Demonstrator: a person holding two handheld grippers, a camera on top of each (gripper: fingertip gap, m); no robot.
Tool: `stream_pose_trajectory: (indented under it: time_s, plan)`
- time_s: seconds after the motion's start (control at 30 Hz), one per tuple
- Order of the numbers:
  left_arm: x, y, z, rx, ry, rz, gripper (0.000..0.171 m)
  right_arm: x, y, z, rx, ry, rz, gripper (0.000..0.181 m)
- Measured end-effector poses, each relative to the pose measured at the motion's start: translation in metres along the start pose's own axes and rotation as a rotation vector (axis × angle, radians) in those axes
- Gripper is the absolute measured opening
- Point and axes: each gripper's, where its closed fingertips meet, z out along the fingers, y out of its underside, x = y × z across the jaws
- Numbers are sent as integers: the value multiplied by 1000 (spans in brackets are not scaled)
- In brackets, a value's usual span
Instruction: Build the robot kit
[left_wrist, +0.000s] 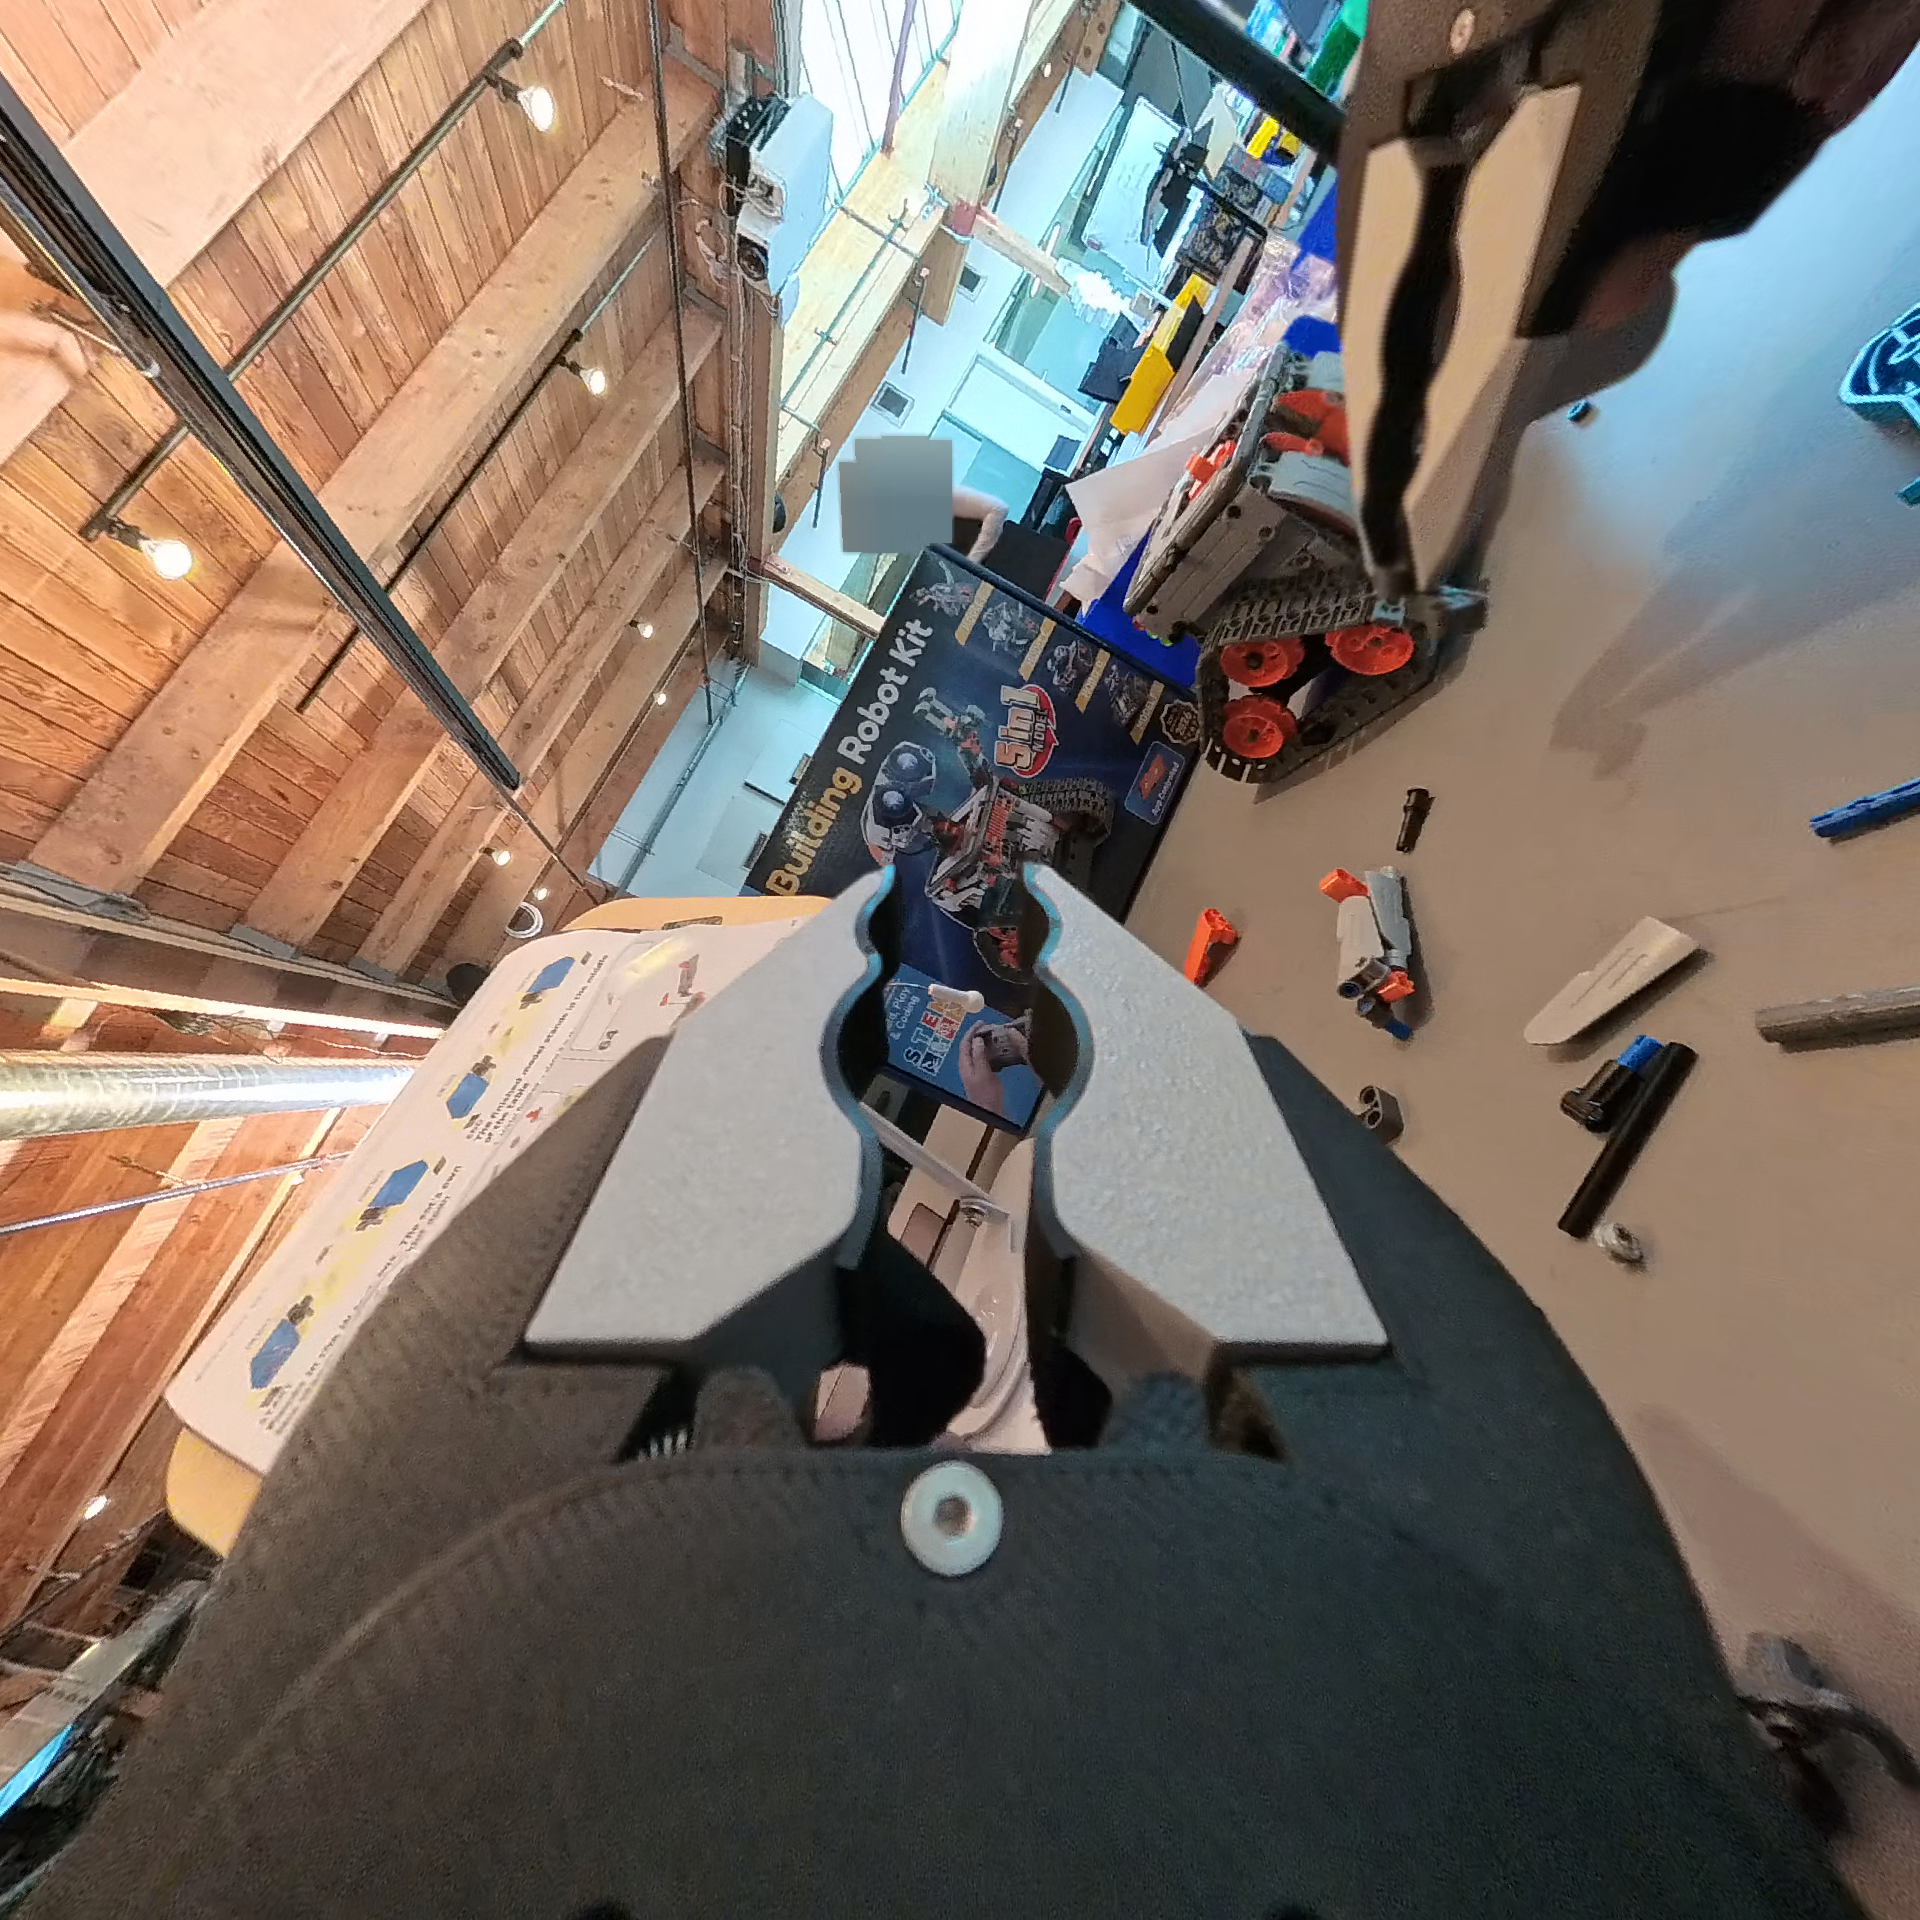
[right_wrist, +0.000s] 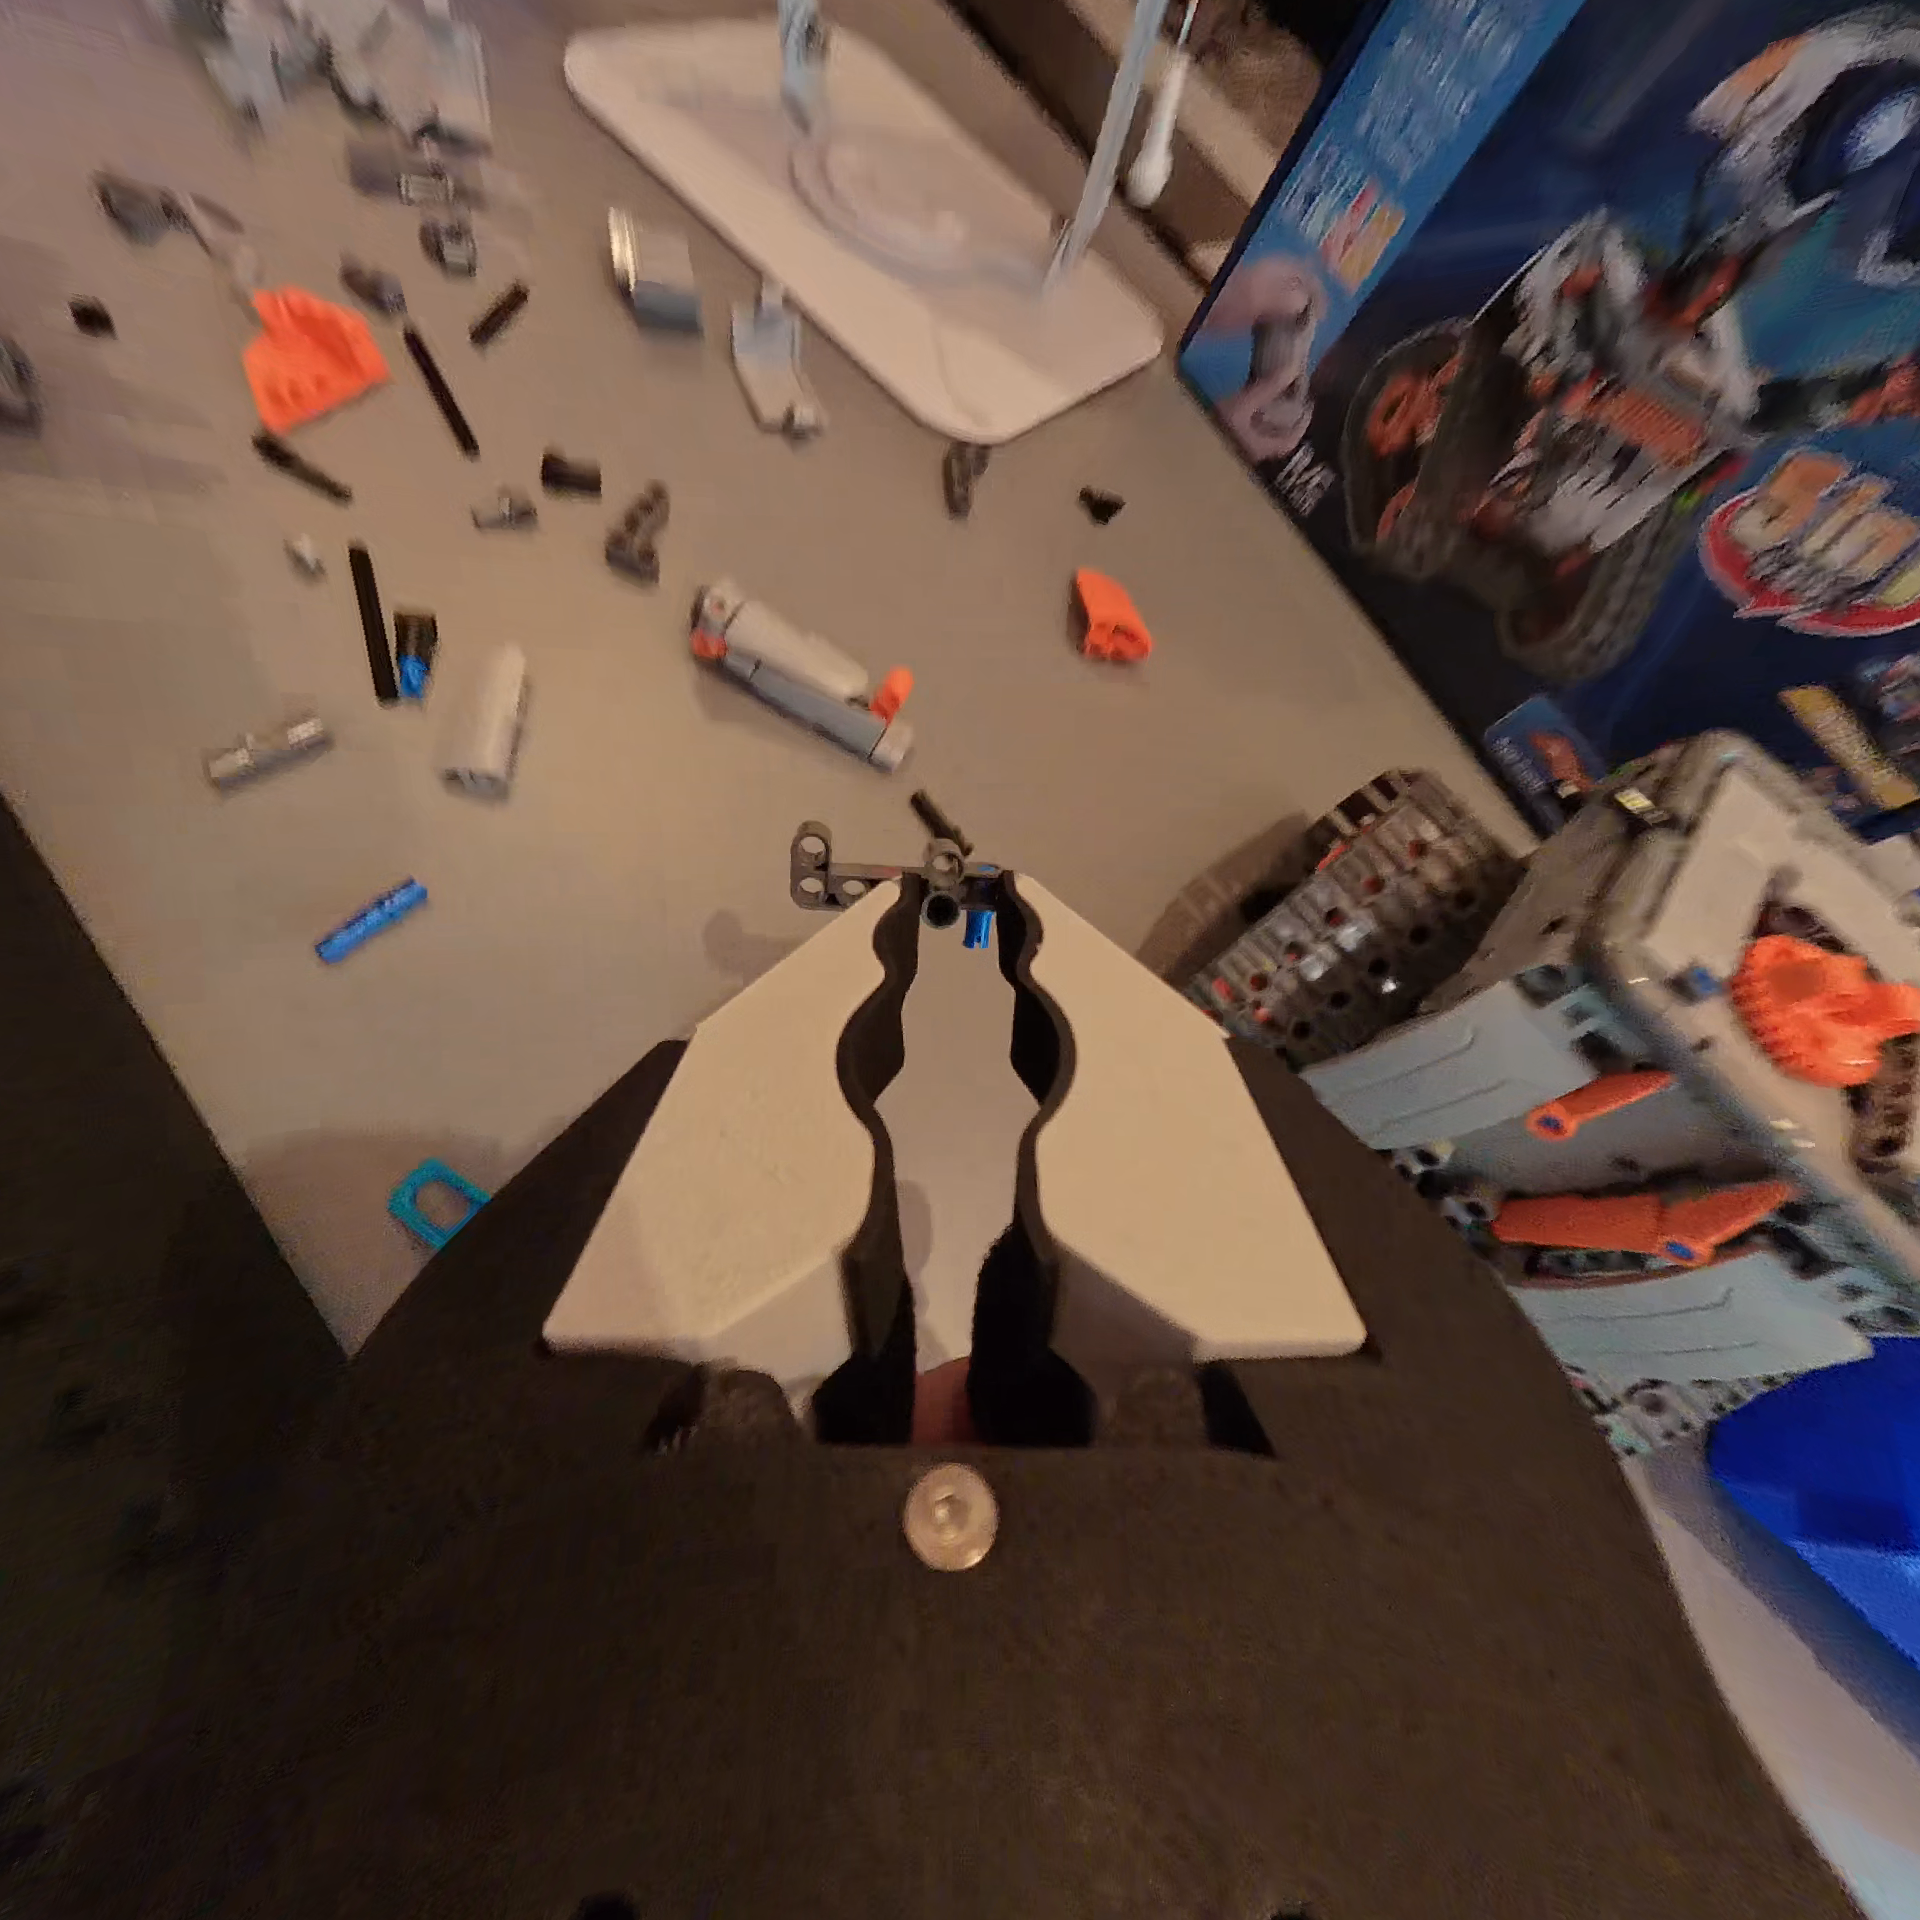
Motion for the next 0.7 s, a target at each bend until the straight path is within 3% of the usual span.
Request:
stream_pose_trajectory:
  time_s: [0.13, 0.3, 0.7]
  plan:
    - [4, 6, 3, -18, 23, -15, 18, -7, 27, 17, -103, -24, -53, 13]
    - [7, 8, 4, -27, 40, -22, 18, -12, 39, 31, -159, -40, -124, 13]
    - [11, 10, 5, -27, 64, -28, 19, -15, 55, 21, -176, -50, -228, 11]
